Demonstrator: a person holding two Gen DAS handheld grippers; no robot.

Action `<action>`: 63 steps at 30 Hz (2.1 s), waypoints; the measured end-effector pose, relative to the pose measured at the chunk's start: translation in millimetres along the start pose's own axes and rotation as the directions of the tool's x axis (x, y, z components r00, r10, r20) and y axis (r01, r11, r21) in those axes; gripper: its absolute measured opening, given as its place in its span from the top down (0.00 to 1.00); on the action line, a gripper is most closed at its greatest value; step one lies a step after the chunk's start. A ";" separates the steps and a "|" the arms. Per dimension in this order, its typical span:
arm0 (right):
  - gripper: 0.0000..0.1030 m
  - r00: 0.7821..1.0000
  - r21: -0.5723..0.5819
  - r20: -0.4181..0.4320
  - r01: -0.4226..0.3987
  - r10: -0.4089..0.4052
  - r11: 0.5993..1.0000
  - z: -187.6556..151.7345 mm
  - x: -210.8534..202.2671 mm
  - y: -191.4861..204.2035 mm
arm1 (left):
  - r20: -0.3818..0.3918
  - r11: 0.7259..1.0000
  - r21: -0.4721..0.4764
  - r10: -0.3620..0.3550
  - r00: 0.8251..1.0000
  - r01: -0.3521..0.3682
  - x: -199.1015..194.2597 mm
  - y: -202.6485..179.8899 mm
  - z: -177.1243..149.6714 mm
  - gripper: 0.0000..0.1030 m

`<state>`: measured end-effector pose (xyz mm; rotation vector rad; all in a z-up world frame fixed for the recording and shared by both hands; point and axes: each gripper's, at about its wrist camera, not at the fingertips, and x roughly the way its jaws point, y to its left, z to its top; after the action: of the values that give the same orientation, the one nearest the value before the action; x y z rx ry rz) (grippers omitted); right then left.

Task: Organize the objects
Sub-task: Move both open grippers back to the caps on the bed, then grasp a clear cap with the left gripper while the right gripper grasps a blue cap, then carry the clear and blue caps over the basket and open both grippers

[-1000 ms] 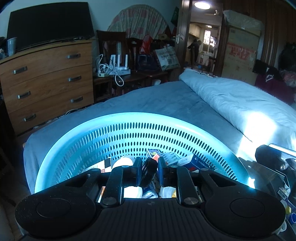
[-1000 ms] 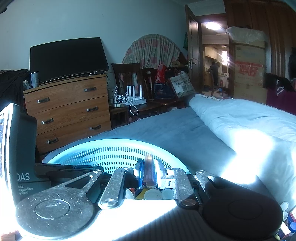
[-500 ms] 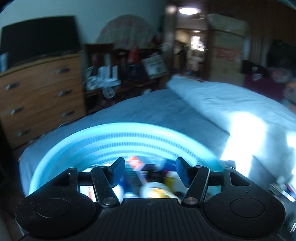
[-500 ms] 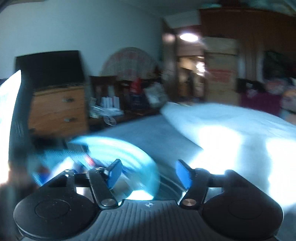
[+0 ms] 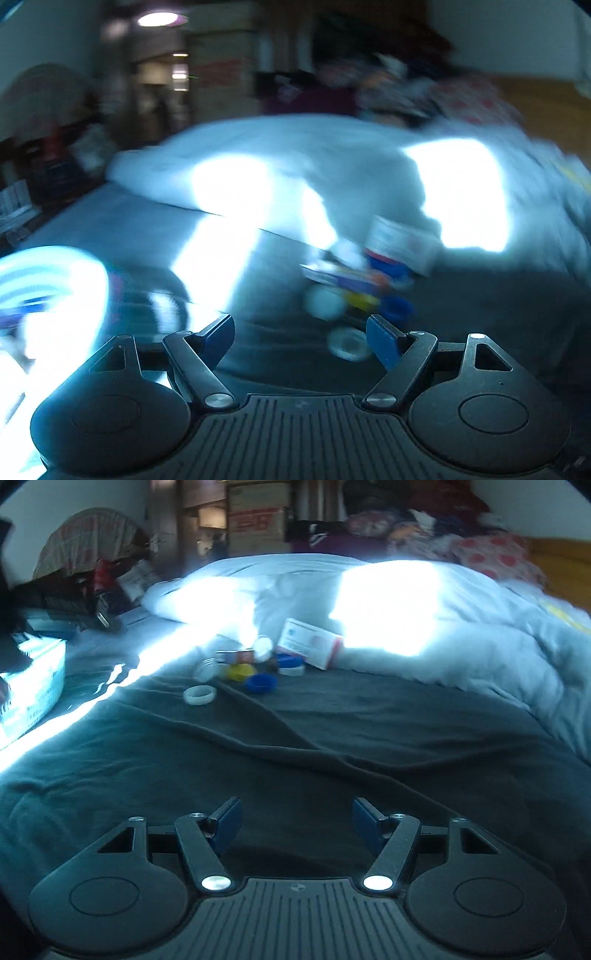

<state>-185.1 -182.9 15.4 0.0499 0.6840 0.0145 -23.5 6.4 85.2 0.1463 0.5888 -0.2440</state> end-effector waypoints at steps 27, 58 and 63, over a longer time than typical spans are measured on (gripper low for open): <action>0.36 0.990 -0.023 0.060 -0.123 0.124 0.992 119.3 161.3 10.0 | -0.078 0.994 -0.103 0.015 0.997 -0.023 61.4 -1.9 -23.3 0.61; 0.60 0.869 -0.219 0.333 -0.307 0.367 0.926 252.7 32.9 150.1 | 0.035 0.804 -0.401 0.492 0.870 -0.438 -113.1 185.4 63.4 0.61; 0.60 0.806 -0.295 0.300 -0.430 0.510 0.853 270.3 -4.3 224.9 | -0.039 0.733 -0.453 0.553 0.833 -0.507 -138.0 235.1 52.1 0.61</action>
<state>-17.0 30.5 238.7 0.0150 0.2716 0.5533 -43.6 247.2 221.7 -0.1495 0.4665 0.4508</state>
